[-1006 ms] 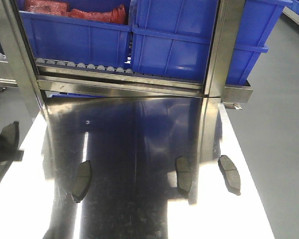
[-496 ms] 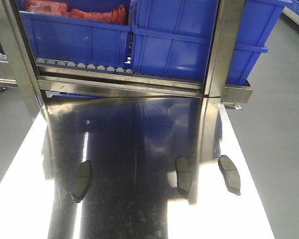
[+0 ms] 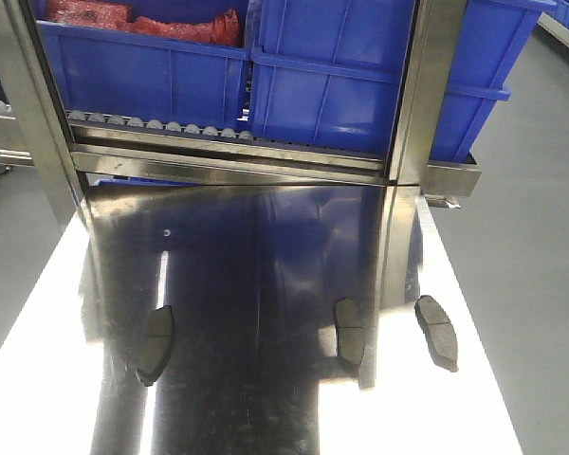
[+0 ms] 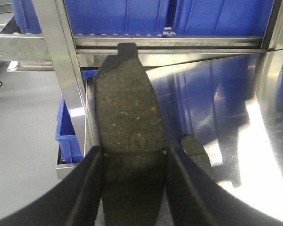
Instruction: Move and align brake pads A on conveyor
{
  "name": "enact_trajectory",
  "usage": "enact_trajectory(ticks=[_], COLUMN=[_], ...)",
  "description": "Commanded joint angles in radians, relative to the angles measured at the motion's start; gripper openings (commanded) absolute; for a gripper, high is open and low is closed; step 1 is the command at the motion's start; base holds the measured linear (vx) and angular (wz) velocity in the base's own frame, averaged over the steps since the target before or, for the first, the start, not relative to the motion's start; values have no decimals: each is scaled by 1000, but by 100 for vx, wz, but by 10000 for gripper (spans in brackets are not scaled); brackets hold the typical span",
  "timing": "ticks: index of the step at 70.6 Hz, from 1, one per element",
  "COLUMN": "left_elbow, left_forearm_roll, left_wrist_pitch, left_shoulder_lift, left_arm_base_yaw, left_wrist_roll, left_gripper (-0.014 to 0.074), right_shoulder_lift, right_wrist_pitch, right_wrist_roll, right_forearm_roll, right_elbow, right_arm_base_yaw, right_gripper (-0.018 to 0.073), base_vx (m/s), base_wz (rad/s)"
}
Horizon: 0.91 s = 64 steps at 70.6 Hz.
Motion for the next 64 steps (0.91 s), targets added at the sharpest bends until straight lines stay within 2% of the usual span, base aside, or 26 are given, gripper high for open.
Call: enact_trajectory(ticks=[1, 64], left_elbow=[-27, -27], left_forearm_roll=[-14, -14], left_wrist_pitch=[-100, -100], left_shoulder_lift=[5, 5], left_arm_base_yaw=[-7, -7], left_wrist_roll=[2, 2], left_gripper=[146, 146], right_shoulder_lift=[-15, -15], right_wrist_pitch=[-78, -78], right_wrist_roll=[-7, -7], right_forearm_roll=[0, 0], right_elbow=[10, 10], right_arm_base_yaw=[-6, -6], right_gripper=[-10, -10], base_vx=[0, 0], base_wz=[0, 0])
